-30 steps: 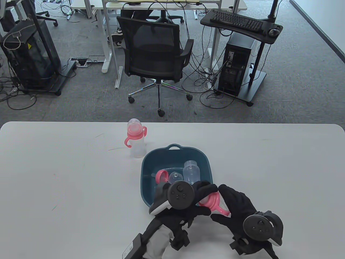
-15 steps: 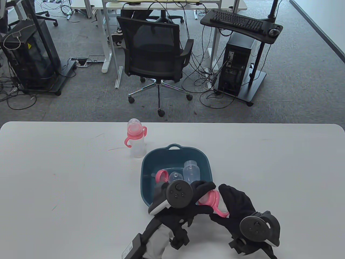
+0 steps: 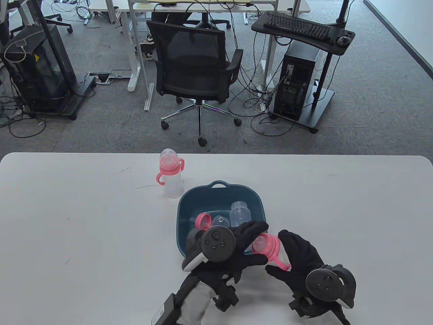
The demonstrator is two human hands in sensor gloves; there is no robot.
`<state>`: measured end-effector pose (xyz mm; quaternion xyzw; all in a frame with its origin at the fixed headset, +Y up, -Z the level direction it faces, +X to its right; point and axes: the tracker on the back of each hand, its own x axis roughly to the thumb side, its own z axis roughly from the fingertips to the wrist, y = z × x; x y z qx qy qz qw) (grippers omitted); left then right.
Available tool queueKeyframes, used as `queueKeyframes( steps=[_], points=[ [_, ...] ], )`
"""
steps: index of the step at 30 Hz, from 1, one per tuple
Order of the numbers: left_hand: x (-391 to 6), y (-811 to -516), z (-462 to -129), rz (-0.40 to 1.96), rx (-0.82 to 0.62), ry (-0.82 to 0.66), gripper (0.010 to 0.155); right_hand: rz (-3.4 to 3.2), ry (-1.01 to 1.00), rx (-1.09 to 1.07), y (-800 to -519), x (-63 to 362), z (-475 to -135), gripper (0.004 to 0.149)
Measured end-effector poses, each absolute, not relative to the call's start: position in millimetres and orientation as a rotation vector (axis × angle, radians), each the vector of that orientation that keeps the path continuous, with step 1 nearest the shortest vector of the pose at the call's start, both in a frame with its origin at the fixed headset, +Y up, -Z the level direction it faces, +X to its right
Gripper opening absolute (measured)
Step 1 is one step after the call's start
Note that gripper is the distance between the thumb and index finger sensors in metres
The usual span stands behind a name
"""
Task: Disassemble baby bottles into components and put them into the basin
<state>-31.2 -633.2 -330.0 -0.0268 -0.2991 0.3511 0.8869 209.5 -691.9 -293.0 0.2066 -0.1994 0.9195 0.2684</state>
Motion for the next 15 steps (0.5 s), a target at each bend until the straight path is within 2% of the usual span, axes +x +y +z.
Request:
queueKeyframes(
  steps=[15],
  points=[
    [-27.3,-636.7,-330.6,0.728,-0.014,-0.616,0.076,2.492,-0.537,0.591,-695.1,204.5,-292.3,0.093]
  ],
)
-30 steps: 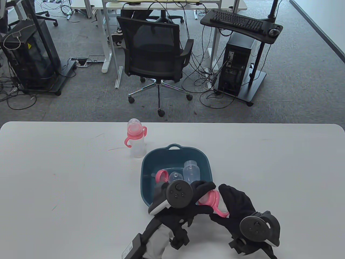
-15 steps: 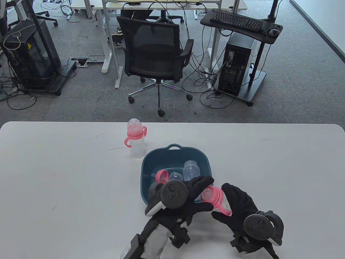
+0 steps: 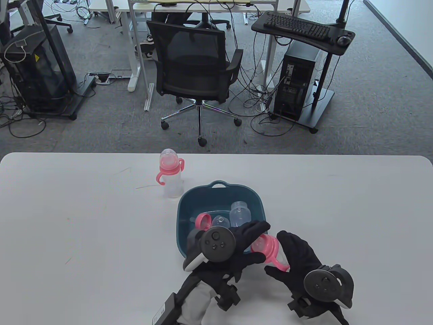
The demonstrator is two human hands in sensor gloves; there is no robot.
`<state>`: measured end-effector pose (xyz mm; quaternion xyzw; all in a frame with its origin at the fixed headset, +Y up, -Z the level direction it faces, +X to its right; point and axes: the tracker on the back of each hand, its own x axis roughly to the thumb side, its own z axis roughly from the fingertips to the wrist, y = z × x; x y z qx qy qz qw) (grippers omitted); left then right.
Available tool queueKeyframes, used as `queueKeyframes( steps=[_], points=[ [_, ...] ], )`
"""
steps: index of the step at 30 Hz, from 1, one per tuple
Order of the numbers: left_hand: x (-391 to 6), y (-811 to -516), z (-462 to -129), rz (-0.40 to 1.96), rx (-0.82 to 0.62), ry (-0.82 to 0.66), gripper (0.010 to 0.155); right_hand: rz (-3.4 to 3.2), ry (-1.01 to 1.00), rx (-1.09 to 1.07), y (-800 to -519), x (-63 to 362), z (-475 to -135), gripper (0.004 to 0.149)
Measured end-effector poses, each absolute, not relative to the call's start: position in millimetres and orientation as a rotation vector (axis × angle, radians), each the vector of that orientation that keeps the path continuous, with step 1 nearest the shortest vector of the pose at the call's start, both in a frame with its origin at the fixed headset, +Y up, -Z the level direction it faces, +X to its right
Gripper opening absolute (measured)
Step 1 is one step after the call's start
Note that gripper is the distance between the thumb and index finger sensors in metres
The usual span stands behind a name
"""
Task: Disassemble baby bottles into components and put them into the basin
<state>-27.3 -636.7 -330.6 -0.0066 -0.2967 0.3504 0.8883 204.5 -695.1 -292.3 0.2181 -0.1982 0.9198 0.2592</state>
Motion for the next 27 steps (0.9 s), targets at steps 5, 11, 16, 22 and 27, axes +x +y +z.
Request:
queueKeyframes(
  steps=[5,11,16,22,27],
  points=[
    [-26.2,-637.9,-330.4,0.735,-0.009,-0.617,0.073,2.498,-0.532,0.601,-695.6,202.8,-291.9,0.093],
    [-24.7,-639.3,-329.8,0.764,0.012,-0.622,0.070,2.500,-0.525,0.617,-696.5,199.9,-291.4,0.093],
    [-23.5,-640.1,-329.5,0.772,0.023,-0.624,0.065,2.502,-0.521,0.625,-696.9,198.3,-291.1,0.093],
    [-23.9,-641.5,-329.7,0.767,-0.001,-0.618,0.072,2.494,-0.531,0.608,-695.4,201.5,-291.2,0.093],
    [-25.3,-642.0,-330.4,0.783,-0.025,-0.626,0.080,2.468,-0.542,0.579,-693.9,207.1,-291.9,0.093]
  ],
)
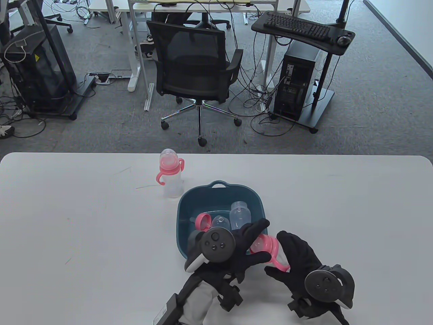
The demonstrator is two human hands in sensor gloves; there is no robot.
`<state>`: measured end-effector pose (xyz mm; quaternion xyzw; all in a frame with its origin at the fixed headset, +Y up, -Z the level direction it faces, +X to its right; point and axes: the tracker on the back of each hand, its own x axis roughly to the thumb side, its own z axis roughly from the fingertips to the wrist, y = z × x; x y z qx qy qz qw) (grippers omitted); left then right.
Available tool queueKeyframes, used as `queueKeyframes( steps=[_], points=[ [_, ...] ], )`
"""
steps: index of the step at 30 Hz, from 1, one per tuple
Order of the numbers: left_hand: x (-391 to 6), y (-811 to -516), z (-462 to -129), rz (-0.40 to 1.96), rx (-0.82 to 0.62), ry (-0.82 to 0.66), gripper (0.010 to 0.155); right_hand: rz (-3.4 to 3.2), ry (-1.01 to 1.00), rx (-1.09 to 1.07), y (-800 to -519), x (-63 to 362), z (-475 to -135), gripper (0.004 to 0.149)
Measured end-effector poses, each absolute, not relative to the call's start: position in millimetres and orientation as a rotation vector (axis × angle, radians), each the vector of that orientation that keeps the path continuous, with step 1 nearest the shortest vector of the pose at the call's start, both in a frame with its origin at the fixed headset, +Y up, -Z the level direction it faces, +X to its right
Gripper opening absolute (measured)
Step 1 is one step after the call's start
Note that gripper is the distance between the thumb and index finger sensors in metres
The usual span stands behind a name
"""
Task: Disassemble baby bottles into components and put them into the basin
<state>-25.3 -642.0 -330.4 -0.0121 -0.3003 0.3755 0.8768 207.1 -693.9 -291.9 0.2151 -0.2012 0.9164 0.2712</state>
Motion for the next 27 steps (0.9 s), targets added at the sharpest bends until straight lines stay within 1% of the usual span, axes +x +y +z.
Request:
queueKeyframes(
  steps=[5,9,14,22,27],
  points=[
    [-25.3,-640.5,-330.9,0.770,-0.048,-0.634,0.084,2.467,-0.539,0.576,-693.6,208.4,-292.1,0.093],
    [-26.6,-637.4,-331.3,0.720,-0.128,-0.630,0.088,2.478,-0.542,0.573,-693.0,209.4,-292.2,0.093],
    [-26.8,-635.2,-330.2,0.705,-0.115,-0.615,0.086,2.482,-0.549,0.576,-692.8,209.3,-291.8,0.093],
    [-26.6,-638.3,-331.1,0.706,-0.073,-0.597,0.086,2.495,-0.558,0.577,-692.9,208.6,-291.3,0.093],
    [-25.5,-637.6,-328.7,0.741,-0.015,-0.611,0.088,2.485,-0.559,0.578,-692.8,208.1,-291.1,0.093]
  ],
)
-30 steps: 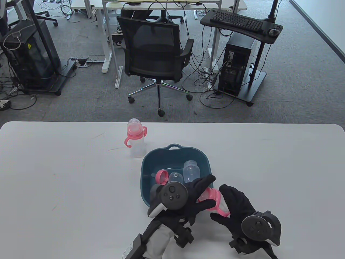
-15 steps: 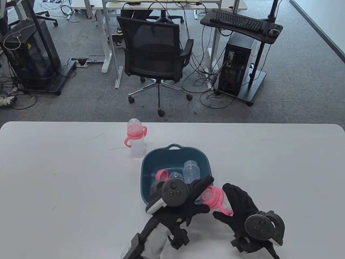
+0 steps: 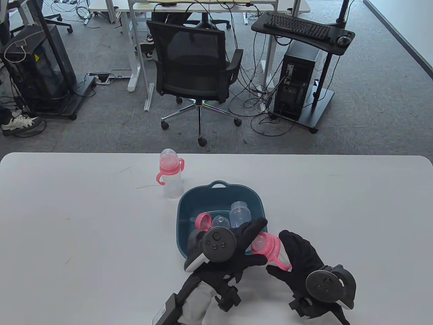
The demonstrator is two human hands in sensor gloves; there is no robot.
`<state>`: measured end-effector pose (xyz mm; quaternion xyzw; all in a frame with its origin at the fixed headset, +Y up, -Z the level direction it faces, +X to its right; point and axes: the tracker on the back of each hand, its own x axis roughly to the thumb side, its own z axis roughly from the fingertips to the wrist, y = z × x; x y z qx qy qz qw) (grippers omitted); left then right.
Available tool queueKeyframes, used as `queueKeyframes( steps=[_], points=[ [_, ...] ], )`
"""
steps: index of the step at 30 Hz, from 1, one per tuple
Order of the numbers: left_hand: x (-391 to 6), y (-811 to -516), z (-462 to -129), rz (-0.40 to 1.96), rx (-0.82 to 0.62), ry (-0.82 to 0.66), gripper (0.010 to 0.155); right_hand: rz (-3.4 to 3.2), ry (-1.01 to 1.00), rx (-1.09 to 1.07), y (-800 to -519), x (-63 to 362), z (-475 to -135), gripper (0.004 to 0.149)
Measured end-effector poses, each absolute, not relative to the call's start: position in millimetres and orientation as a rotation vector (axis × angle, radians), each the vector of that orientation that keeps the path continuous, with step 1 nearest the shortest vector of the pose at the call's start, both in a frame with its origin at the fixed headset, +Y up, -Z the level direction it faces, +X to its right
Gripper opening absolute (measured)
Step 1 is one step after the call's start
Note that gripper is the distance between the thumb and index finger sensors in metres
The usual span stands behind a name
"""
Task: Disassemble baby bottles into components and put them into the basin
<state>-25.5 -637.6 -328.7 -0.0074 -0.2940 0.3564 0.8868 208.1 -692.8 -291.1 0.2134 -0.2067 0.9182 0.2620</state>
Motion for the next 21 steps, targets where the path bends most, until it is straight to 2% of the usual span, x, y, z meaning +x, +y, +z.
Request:
queueKeyframes(
  steps=[11,21],
  points=[
    [-25.4,-638.8,-328.5,0.742,-0.018,-0.611,0.080,2.479,-0.553,0.574,-692.6,208.6,-291.1,0.093],
    [-28.3,-635.6,-329.0,0.742,-0.046,-0.616,0.085,2.459,-0.584,0.544,-688.9,216.3,-290.0,0.093]
  ],
)
